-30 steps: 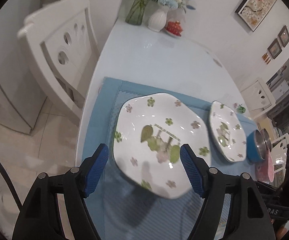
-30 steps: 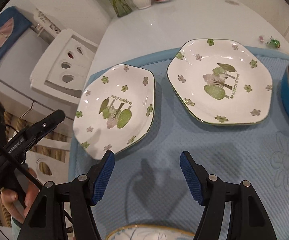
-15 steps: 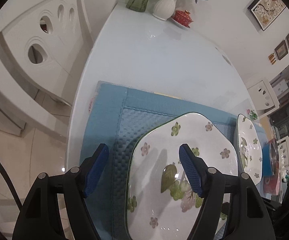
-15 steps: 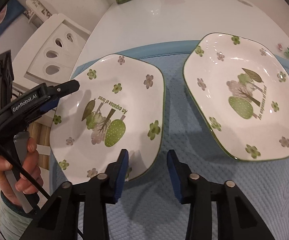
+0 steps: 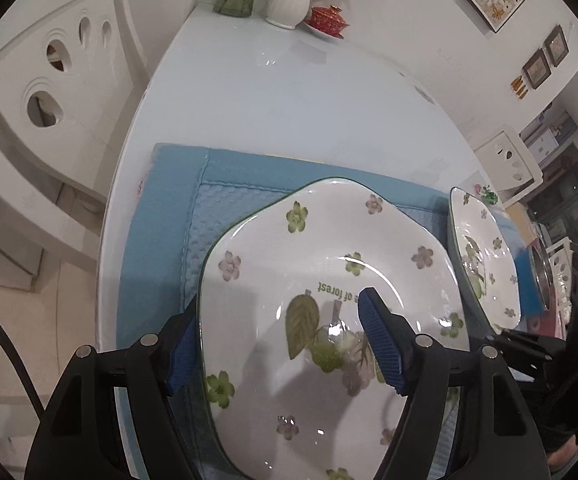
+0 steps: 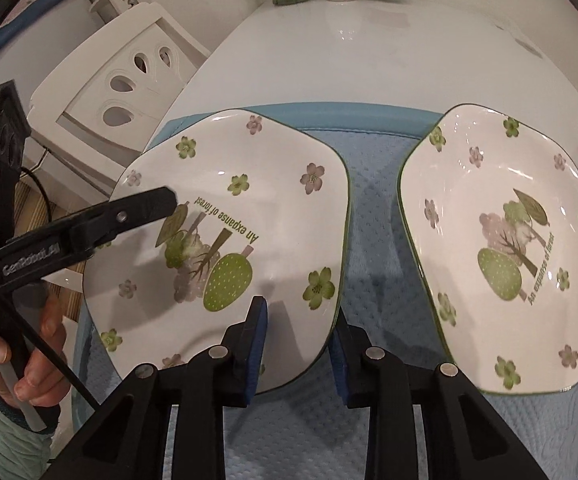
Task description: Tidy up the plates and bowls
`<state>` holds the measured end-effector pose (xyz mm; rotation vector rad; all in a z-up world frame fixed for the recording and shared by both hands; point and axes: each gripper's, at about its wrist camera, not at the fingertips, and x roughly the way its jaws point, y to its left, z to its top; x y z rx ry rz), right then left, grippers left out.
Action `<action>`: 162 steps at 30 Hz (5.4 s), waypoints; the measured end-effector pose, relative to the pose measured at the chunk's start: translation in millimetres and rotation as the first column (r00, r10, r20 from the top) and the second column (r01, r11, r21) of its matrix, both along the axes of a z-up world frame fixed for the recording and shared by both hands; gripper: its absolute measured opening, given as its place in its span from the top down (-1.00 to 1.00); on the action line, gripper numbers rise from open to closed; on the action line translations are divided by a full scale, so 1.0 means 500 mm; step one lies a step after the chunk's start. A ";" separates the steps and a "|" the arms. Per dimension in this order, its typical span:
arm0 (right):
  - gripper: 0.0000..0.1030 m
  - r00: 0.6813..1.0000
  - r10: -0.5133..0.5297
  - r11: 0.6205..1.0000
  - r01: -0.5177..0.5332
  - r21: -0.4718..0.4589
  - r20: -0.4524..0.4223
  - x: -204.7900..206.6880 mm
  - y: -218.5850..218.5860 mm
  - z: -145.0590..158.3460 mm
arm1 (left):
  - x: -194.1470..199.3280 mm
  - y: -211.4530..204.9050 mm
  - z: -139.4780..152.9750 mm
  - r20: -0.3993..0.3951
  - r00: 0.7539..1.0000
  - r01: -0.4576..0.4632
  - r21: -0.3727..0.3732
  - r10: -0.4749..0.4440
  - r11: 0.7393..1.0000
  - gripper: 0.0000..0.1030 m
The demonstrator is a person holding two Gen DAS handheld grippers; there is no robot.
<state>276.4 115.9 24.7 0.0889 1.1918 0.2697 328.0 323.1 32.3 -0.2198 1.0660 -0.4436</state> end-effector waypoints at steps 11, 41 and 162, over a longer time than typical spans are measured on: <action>0.41 0.999 0.037 0.997 -0.035 0.065 -0.036 0.025 0.016 -0.015 | -0.123 0.052 -0.006 -0.044 0.996 -0.083 -0.083 0.080 0.993 -0.32; 0.42 0.983 0.152 0.987 -0.157 0.039 0.106 -0.061 0.027 0.036 | -0.151 0.072 0.015 0.104 0.991 -0.076 -0.051 0.081 0.996 0.32; 0.43 0.993 -0.024 0.996 0.013 0.093 0.117 -0.531 -0.194 0.187 | -0.547 -0.063 0.129 0.058 0.991 0.124 0.007 -0.124 0.992 0.33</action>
